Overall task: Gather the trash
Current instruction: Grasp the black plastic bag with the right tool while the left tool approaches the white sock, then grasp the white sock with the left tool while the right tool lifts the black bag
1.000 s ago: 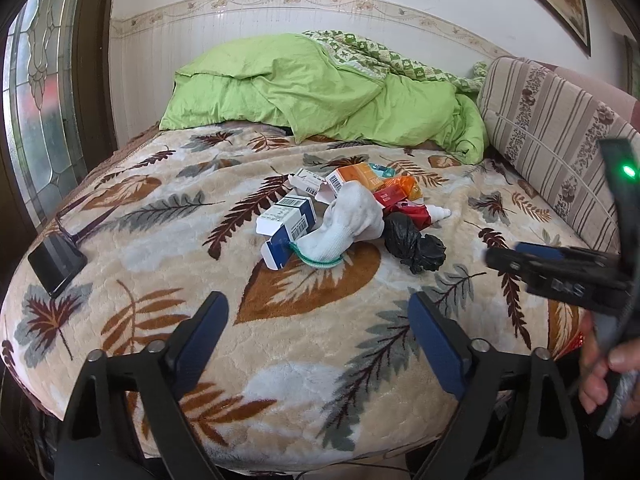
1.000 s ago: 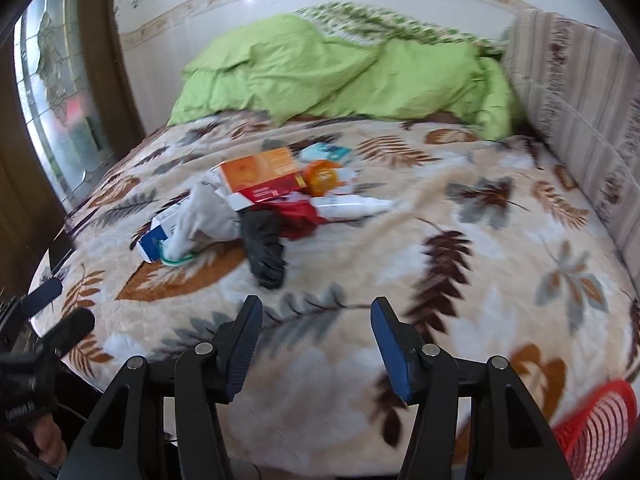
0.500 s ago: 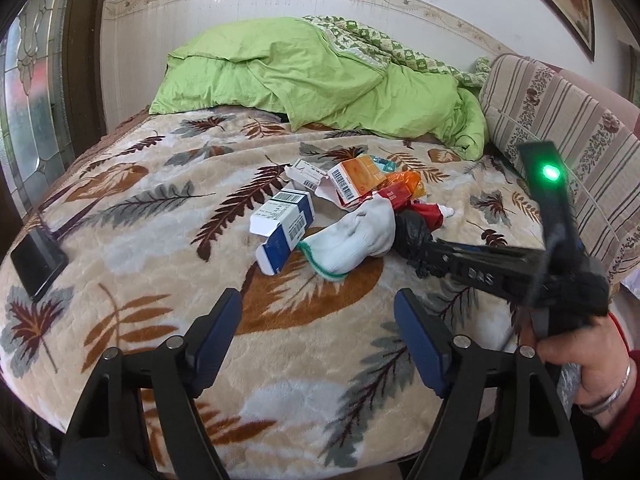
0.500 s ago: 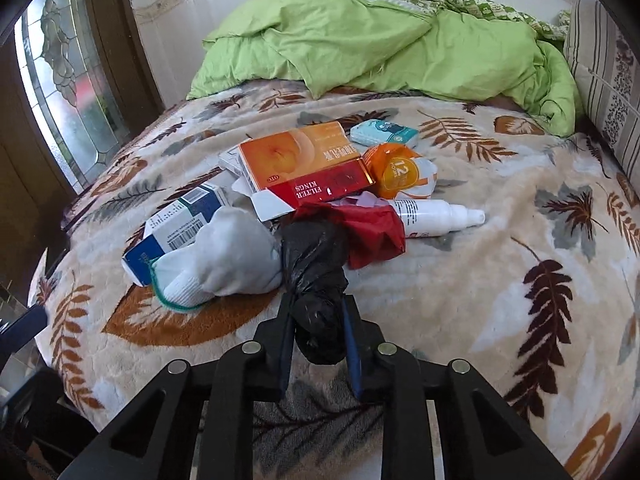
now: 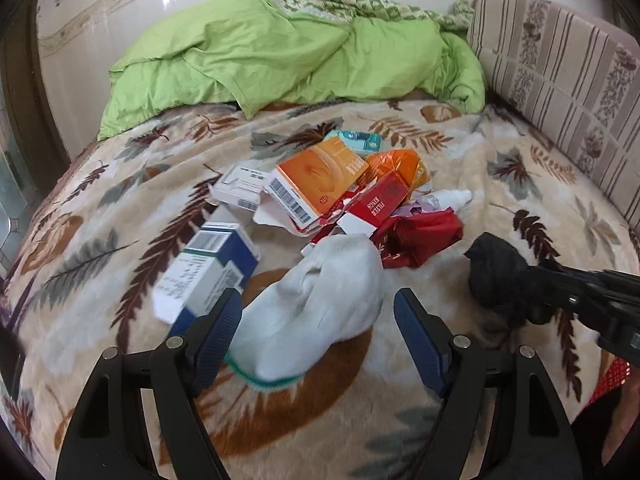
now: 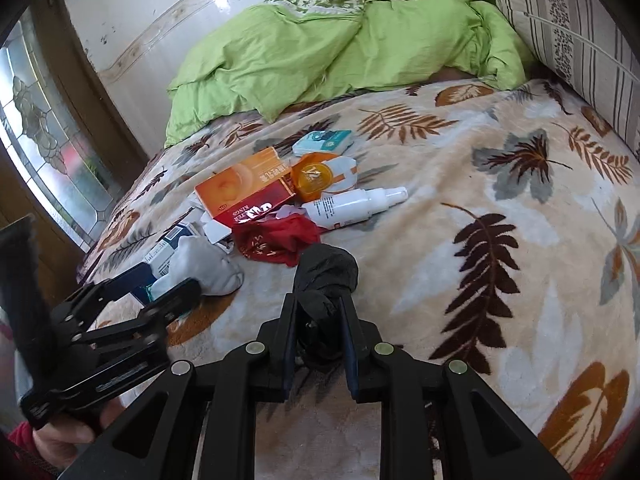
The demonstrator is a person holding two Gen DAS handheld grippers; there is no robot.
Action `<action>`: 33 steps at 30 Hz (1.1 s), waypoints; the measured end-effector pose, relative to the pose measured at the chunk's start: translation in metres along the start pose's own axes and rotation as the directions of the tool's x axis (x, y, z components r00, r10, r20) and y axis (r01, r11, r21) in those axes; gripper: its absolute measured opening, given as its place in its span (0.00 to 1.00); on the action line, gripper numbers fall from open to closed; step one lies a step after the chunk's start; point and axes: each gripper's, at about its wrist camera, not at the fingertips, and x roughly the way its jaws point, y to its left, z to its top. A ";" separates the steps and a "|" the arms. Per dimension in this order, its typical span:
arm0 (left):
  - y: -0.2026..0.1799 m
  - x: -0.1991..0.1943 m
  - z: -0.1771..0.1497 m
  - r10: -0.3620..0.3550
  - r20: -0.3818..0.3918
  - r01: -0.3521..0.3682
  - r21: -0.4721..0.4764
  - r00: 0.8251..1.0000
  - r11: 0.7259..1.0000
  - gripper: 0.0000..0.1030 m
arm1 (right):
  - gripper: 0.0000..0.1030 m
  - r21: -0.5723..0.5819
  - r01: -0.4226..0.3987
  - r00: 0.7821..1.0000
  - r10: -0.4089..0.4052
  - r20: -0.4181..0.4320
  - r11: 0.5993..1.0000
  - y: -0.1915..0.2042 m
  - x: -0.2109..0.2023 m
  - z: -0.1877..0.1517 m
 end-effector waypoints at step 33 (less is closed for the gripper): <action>0.019 -0.026 -0.018 -0.101 0.038 0.105 -0.118 0.994 0.987 0.24 | 0.47 -0.107 0.042 0.996 -0.051 -0.079 0.993 0.026 0.016 -0.016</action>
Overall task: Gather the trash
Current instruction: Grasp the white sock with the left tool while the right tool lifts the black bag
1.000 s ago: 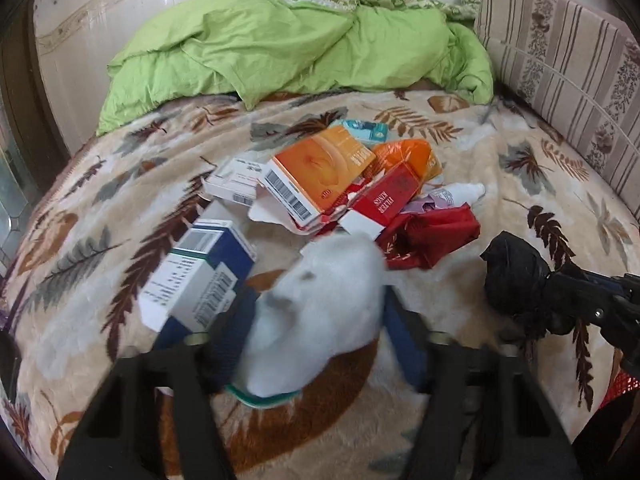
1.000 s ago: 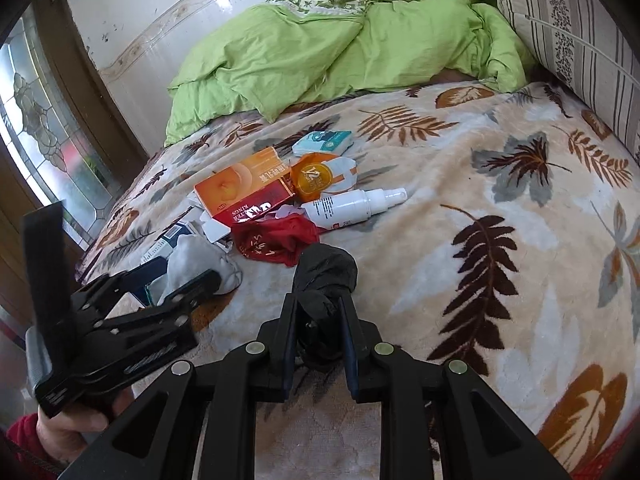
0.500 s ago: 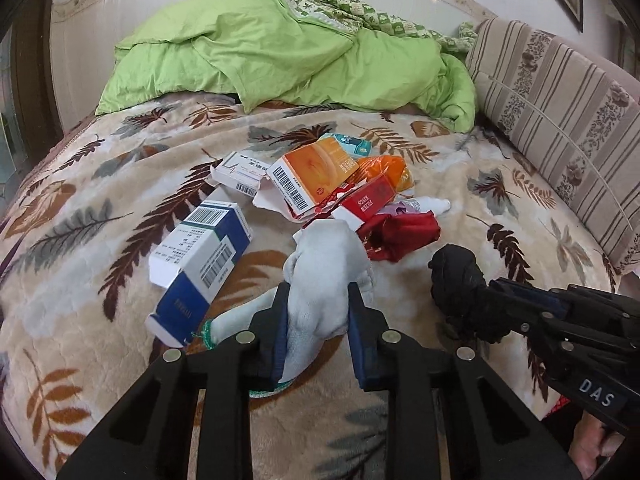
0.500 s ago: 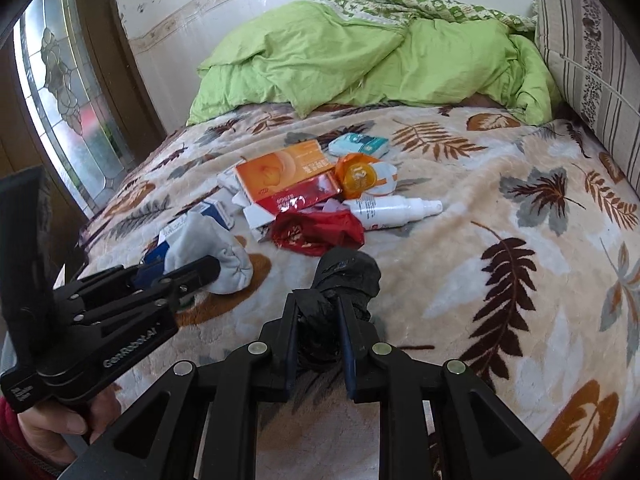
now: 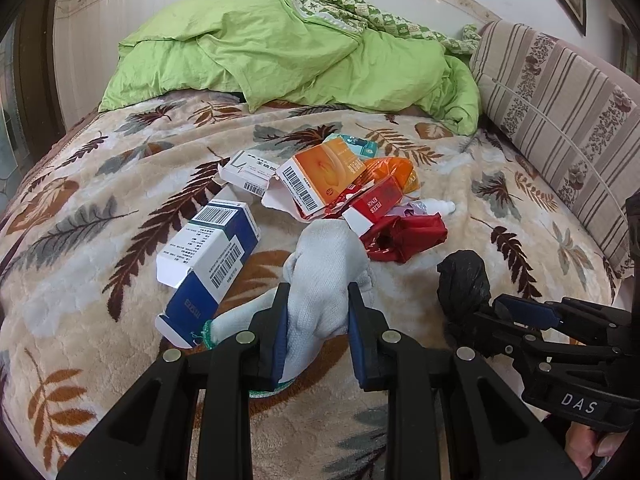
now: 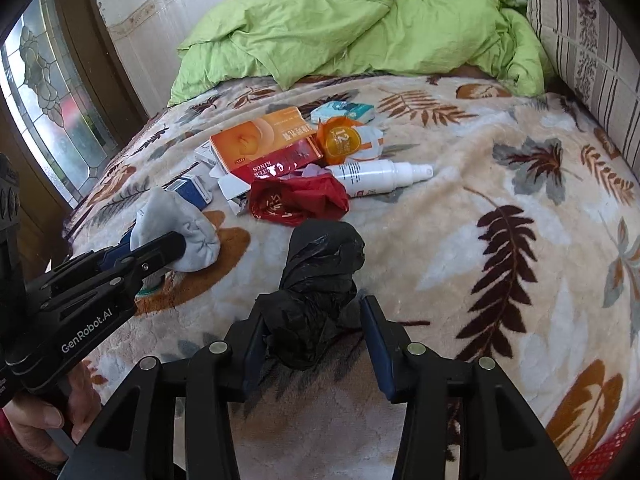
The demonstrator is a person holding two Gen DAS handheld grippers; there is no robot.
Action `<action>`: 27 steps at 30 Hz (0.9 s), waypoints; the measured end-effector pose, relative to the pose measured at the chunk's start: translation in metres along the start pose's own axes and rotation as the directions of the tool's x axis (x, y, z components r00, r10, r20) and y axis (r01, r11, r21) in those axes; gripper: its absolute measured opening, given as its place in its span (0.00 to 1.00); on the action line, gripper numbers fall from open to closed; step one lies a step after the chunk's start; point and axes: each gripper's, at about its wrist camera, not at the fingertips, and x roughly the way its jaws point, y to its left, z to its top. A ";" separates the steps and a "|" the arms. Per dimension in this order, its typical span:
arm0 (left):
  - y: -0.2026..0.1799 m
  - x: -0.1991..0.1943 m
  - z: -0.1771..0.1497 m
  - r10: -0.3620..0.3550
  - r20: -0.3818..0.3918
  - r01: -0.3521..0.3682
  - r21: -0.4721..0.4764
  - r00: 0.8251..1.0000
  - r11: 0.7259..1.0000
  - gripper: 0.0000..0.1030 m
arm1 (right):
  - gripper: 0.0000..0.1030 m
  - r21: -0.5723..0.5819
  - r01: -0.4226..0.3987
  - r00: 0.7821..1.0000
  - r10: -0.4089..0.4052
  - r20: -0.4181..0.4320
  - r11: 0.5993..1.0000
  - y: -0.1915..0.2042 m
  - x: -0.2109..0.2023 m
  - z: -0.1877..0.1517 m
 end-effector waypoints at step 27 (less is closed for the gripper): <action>-0.003 -0.009 0.003 -0.016 0.042 0.016 0.009 0.999 1.000 0.24 | 0.31 -0.067 -0.007 0.990 0.017 0.141 0.998 0.018 -0.016 0.005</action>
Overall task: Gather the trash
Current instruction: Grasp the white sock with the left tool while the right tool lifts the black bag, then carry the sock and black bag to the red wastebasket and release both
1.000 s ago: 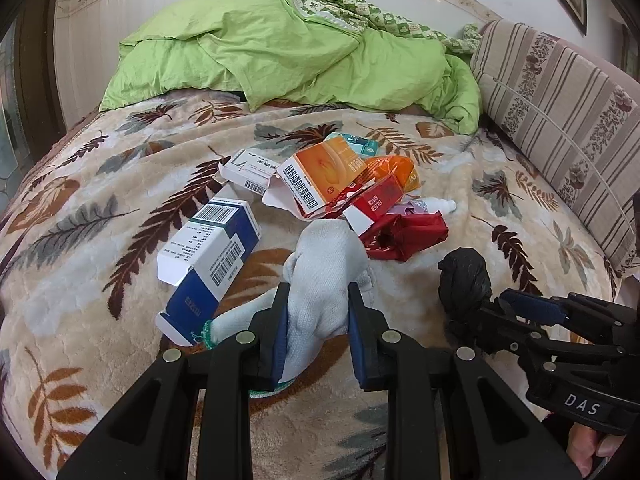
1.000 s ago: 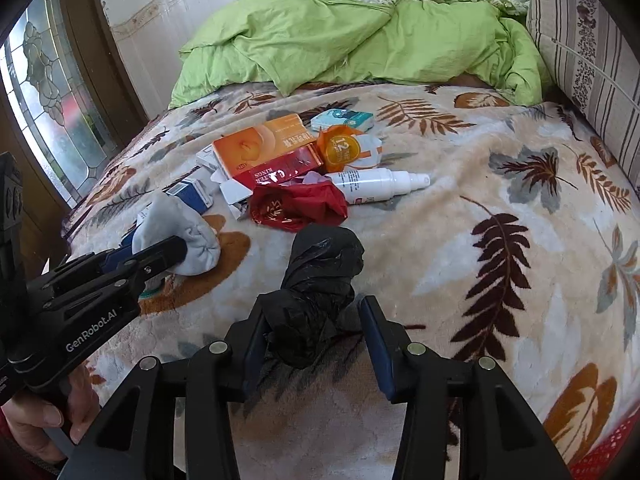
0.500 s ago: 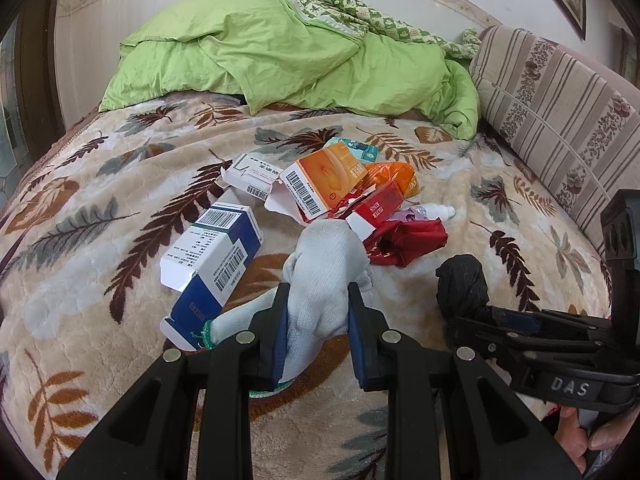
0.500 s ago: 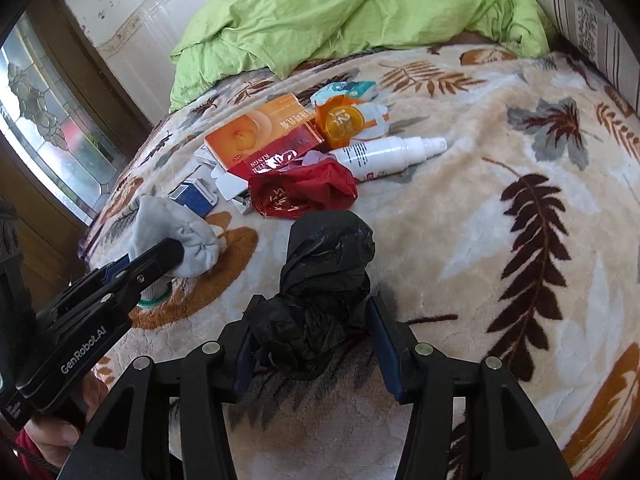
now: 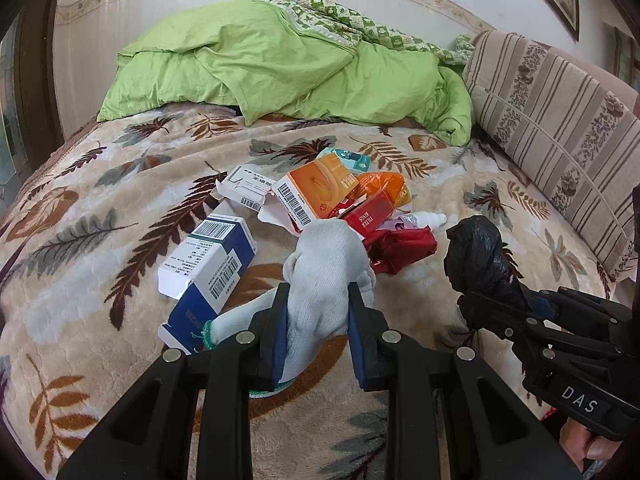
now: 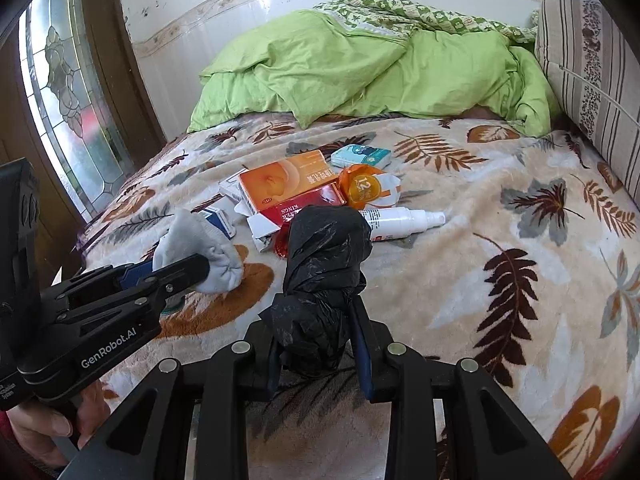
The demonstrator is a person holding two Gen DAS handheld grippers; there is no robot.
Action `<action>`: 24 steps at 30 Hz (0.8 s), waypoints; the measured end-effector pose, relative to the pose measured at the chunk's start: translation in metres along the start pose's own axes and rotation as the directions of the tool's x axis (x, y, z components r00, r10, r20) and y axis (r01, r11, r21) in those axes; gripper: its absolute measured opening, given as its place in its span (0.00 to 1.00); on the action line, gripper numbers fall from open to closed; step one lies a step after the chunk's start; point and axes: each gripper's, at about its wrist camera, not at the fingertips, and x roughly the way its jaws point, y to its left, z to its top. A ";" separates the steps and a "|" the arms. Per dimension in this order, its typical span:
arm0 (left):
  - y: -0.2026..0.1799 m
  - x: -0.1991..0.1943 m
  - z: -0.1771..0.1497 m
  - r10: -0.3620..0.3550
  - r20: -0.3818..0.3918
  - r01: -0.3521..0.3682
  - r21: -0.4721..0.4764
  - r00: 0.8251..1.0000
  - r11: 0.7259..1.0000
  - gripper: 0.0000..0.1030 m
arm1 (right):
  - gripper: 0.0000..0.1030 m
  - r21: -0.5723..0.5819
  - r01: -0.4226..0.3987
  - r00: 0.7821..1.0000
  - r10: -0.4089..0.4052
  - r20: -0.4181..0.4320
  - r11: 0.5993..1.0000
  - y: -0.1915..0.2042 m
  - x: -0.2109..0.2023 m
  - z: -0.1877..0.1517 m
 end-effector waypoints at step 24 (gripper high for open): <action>-0.040 -0.041 -0.018 -0.128 -0.004 0.128 0.045 0.992 0.991 0.24 | 0.31 0.134 0.007 0.998 -0.015 0.063 0.991 -0.024 -0.080 -0.027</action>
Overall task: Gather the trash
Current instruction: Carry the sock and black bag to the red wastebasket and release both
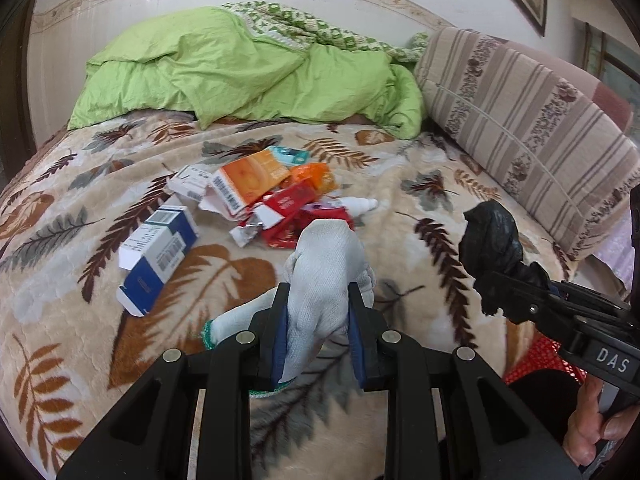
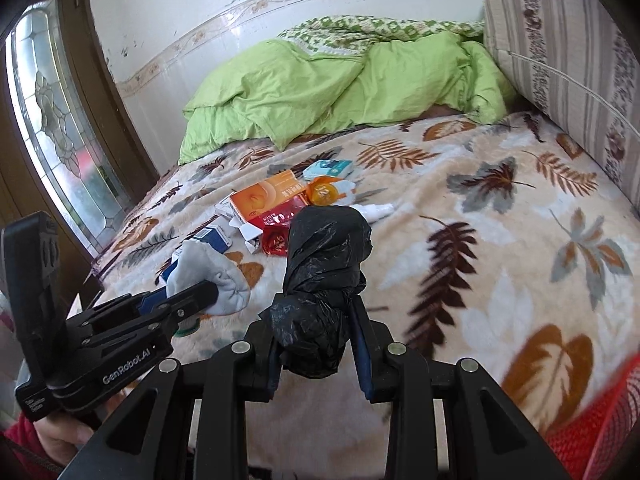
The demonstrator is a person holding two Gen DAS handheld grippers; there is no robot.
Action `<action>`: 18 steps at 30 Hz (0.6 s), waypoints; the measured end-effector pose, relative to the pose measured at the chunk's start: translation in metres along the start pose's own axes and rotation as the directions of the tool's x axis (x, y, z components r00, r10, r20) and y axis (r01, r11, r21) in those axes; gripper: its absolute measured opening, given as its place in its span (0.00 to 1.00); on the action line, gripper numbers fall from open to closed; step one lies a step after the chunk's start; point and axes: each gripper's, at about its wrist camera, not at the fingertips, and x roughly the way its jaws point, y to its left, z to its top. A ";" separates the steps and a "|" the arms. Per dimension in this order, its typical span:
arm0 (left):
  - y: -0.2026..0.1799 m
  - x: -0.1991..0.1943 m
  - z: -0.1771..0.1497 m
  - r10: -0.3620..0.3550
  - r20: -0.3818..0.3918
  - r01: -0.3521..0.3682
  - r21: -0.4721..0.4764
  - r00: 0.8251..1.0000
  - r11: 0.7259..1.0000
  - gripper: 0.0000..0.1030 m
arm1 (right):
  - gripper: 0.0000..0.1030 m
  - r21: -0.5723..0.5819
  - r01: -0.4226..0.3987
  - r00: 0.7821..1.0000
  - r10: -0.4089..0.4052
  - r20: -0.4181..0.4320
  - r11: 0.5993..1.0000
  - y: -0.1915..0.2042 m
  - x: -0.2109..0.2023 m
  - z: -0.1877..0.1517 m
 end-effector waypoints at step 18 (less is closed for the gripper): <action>-0.109 -0.131 0.039 -0.180 0.145 0.159 0.146 0.973 0.976 0.24 | 0.31 0.089 -0.016 0.963 -0.009 0.268 0.996 -0.021 -0.208 0.013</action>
